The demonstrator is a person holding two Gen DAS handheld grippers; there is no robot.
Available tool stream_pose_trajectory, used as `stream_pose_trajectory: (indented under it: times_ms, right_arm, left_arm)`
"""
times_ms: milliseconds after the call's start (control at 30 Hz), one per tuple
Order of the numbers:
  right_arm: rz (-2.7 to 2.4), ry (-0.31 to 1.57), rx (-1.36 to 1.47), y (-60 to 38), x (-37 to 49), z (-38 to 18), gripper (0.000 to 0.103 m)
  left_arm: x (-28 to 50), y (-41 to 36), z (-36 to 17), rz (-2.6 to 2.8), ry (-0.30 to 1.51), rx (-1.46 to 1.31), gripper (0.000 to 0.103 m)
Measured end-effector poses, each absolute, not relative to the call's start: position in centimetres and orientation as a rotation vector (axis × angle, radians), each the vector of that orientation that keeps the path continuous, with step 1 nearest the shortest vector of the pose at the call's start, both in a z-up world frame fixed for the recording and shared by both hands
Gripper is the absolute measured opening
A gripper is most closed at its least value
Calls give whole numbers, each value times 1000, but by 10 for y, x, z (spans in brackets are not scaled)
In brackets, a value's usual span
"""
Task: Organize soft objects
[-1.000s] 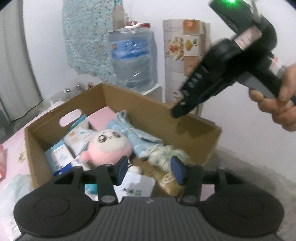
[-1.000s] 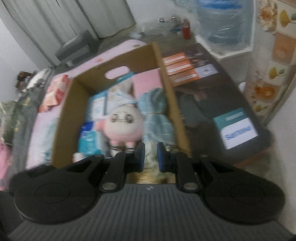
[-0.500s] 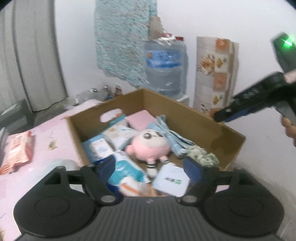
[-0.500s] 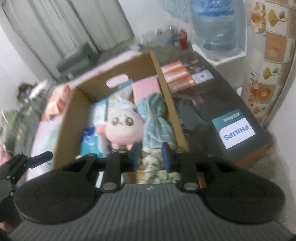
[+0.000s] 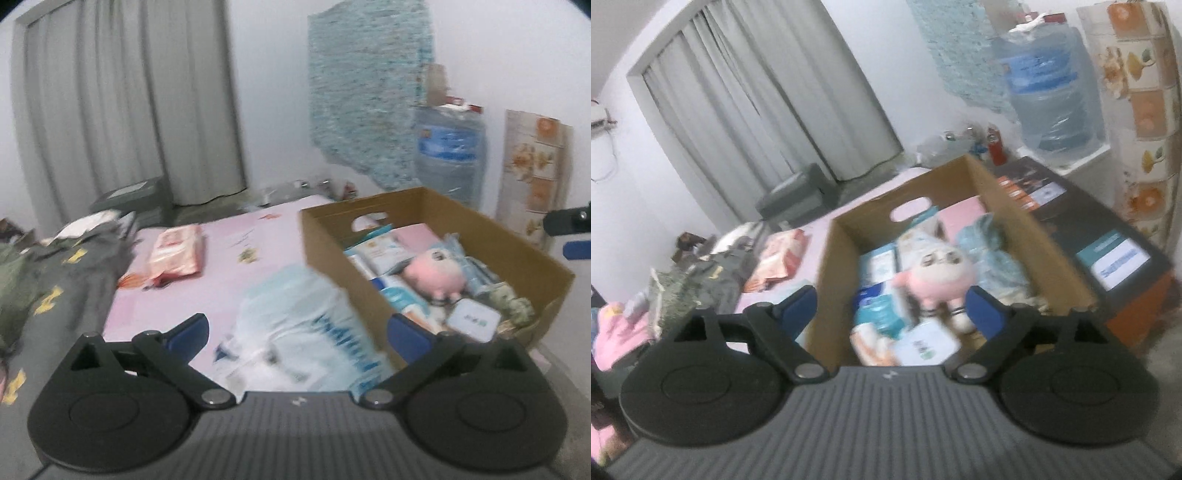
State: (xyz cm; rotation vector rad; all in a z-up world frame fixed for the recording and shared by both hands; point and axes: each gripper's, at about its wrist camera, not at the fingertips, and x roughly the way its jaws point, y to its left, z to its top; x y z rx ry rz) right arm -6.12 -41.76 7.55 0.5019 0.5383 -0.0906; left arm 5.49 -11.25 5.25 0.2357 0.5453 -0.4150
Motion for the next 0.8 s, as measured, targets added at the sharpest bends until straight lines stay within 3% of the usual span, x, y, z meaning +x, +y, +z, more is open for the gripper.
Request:
stream_pose_trajectory:
  times_ms: [267,800]
  right_arm:
    - [-81,608,352,-351,-50,61,102]
    - [-150,674,246,-313,-47,61,102]
  left_arm:
    - [43,-88,44,-323,626,206,103]
    - [43,-82,15,-236,798,68,103]
